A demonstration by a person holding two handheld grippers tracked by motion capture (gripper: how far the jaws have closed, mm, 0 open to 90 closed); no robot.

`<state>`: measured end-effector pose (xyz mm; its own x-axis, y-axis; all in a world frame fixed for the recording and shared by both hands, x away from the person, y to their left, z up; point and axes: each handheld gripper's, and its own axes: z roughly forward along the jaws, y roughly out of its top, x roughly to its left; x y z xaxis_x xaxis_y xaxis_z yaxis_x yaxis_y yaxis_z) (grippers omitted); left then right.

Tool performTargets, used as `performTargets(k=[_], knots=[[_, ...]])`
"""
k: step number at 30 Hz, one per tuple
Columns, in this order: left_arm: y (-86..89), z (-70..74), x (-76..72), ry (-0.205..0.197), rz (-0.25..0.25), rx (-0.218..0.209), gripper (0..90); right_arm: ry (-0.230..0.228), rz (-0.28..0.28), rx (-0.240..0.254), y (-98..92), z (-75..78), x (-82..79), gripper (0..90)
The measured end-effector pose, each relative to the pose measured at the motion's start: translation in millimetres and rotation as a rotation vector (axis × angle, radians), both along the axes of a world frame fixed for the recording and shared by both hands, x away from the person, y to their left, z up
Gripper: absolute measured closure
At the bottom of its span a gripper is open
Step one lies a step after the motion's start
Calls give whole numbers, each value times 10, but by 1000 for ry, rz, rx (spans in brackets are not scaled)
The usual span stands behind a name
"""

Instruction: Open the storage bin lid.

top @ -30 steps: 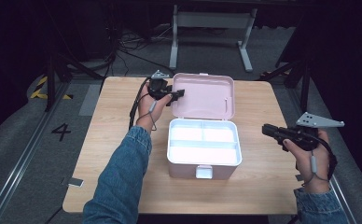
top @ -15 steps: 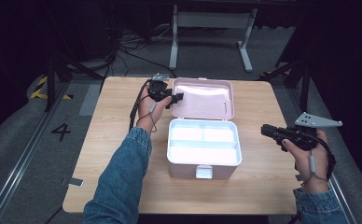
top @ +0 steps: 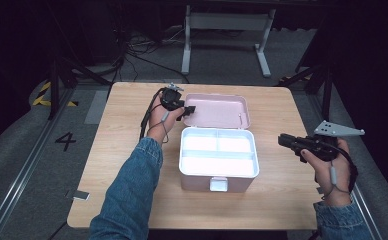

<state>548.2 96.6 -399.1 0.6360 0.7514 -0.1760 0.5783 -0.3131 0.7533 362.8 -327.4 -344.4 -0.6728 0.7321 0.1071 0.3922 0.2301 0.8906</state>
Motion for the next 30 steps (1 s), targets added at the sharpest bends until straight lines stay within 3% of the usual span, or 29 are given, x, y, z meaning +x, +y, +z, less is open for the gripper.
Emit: performTargets(k=[3, 6, 11, 19, 21, 26, 27, 30], knots=[[4, 7, -7, -6, -3, -2, 442, 2, -1, -1, 0, -4, 5, 804], [20, 37, -36, -2, 13, -36, 407, 13, -3, 9, -2, -7, 14, 784], [62, 144, -128, -42, 9, -81, 394, 17, -1, 13, 2, -18, 35, 757], [141, 489, -504, -153, -63, -100, 386, 26, -5, 20, 2, -33, 62, 740], [157, 535, -560, -158, -74, -99, 382, 25, -4, 21, 4, -35, 67, 738], [242, 737, -849, -206, -121, -98, 375, 33, 4, 17, 34, -39, 89, 720], [285, 804, -966, -215, -134, -97, 370, 28, 8, 17, 43, -23, 106, 718], [345, 870, -1078, -220, -153, -93, 368, 22, 10, 21, 39, -2, 125, 715]])
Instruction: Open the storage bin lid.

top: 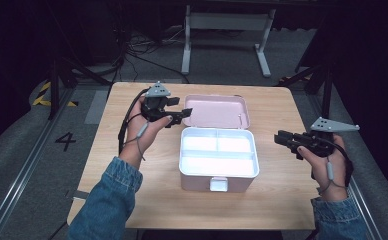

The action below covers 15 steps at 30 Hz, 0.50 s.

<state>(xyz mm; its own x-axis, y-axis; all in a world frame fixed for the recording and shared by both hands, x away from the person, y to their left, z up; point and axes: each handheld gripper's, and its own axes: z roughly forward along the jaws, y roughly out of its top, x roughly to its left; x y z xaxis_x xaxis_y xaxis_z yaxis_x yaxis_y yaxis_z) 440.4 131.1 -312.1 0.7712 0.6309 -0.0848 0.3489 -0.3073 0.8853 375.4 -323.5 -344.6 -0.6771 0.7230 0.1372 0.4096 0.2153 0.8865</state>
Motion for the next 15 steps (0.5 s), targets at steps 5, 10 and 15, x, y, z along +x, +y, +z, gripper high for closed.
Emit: performTargets(k=[5, 10, 15], knots=[[146, 93, -269, -25, -14, 38, 350, 9, -5, 7, -23, -1, 48, 711], [286, 63, -578, -42, -34, 94, 340, 14, -5, 7, -31, 7, 55, 703], [516, -67, -777, -10, 15, 72, 340, 29, -11, 5, -64, -18, 59, 699]])
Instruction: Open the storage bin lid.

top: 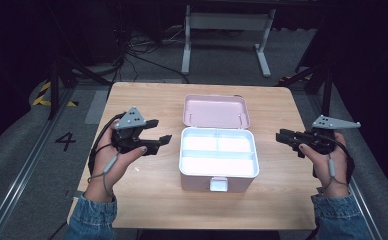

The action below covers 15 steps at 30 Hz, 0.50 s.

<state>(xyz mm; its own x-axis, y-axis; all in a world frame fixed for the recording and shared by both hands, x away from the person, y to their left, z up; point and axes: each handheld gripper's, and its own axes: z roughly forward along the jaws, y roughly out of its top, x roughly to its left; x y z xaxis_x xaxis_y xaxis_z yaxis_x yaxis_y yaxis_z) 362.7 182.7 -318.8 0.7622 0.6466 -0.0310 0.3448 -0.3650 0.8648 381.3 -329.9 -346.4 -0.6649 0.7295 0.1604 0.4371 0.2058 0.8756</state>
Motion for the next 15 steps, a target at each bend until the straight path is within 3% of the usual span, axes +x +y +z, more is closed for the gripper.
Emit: performTargets(k=[6, 9, 13, 15], knots=[[218, -75, -13, 35, 71, -43, 348, 15, 2, 1, -36, -25, 10, 696], [295, -121, -19, 55, 90, -32, 349, 23, -6, -1, -72, -41, 8, 691], [412, -225, -6, 85, 144, 14, 348, 32, -24, -10, -136, -63, 2, 685], [469, -271, 17, 102, 144, 33, 347, 35, -37, -19, -168, -81, 6, 681]])
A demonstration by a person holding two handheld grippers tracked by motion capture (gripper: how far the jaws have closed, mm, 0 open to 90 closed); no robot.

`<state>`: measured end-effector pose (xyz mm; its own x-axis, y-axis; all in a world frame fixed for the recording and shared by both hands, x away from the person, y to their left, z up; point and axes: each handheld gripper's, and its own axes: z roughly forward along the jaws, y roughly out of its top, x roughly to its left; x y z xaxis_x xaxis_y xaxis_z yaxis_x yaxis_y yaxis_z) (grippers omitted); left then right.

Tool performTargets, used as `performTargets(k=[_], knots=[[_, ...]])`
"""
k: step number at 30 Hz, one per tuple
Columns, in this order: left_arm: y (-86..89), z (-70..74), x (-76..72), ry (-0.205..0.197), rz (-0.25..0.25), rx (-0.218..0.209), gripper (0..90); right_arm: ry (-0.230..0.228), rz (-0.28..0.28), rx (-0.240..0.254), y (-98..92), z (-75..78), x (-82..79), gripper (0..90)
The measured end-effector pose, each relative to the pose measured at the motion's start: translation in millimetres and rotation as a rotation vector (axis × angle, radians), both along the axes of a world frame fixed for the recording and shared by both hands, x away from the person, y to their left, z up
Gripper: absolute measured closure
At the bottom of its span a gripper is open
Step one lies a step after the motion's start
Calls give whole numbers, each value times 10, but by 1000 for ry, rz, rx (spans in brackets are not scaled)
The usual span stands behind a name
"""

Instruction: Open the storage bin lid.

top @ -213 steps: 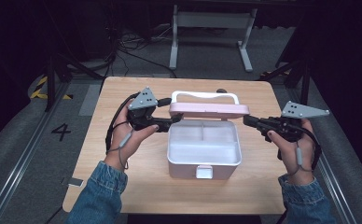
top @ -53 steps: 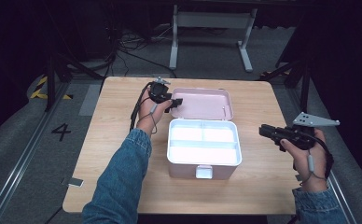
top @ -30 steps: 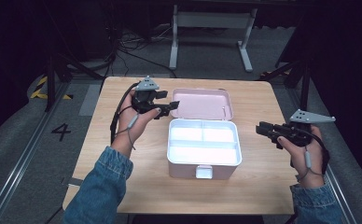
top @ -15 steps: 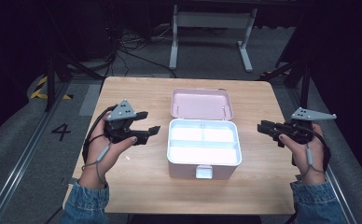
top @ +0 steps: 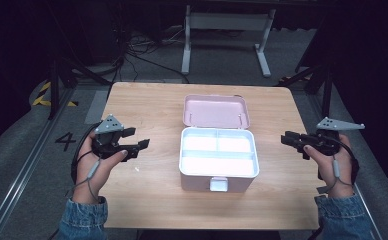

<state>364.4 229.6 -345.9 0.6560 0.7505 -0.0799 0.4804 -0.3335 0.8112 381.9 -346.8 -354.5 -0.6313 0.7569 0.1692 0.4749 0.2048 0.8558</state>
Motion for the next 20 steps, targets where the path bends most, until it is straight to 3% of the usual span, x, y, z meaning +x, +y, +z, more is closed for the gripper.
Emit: performTargets(k=[3, 6, 8, 16, 20], knots=[[105, -121, 54, 40, 35, 23, 344, 12, -6, 8, -33, -23, 8, 671], [175, -216, 84, 89, 75, 87, 343, 29, -15, 0, -56, -52, 24, 658], [195, -241, 91, 109, 95, 105, 343, 38, -18, -1, -63, -63, 28, 658], [236, -351, 138, 148, 125, 159, 330, 68, -43, -9, -126, -157, 73, 636], [227, -377, 148, 148, 126, 154, 330, 67, -54, -9, -143, -164, 83, 599]])
